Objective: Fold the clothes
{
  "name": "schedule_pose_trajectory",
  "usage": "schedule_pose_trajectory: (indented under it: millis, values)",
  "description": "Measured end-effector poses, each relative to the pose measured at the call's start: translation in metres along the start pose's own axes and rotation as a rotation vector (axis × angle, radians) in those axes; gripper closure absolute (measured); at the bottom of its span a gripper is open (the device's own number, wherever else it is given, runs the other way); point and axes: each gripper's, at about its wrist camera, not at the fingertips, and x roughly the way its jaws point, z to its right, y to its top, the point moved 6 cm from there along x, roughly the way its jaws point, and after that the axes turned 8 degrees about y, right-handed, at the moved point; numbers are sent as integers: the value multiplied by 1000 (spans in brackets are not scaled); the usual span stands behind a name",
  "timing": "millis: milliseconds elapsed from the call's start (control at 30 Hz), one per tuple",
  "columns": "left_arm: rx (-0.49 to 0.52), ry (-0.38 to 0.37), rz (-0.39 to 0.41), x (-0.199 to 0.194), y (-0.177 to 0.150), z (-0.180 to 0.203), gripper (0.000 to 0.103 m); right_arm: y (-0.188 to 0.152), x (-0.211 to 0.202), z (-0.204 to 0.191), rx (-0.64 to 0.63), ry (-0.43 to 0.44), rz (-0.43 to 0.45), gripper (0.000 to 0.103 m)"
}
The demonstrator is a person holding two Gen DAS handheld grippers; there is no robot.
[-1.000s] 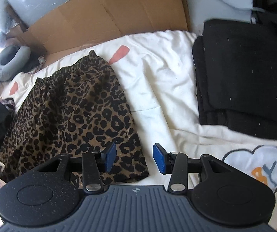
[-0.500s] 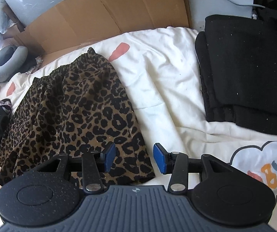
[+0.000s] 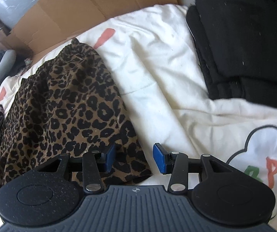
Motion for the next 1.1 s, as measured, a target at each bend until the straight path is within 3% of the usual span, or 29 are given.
schedule_pose_trajectory:
  millis: [267, 400, 600, 700, 767, 800, 1100]
  values:
    - [3, -37, -110, 25, -23, 9, 46, 12, -1, 3, 42, 15, 54, 54]
    - [-34, -54, -122, 30, -27, 8, 41, 6, 11, 3, 25, -26, 19, 78]
    - [-100, -79, -135, 37, -29, 5, 41, -8, 16, -3, -1, -42, -31, 79]
    - [-119, -107, -141, 41, -30, 5, 59, -13, 16, -4, -7, -40, -42, 79]
    - [-136, -110, -157, 44, -32, 1, 87, -14, 15, -4, -4, -37, -44, 79]
    - [-141, -102, -159, 45, -33, -3, 91, -15, 15, -5, -2, -34, -46, 79]
    - [-155, -75, -158, 49, -39, -18, 97, -15, 6, -2, 17, 9, -46, 80]
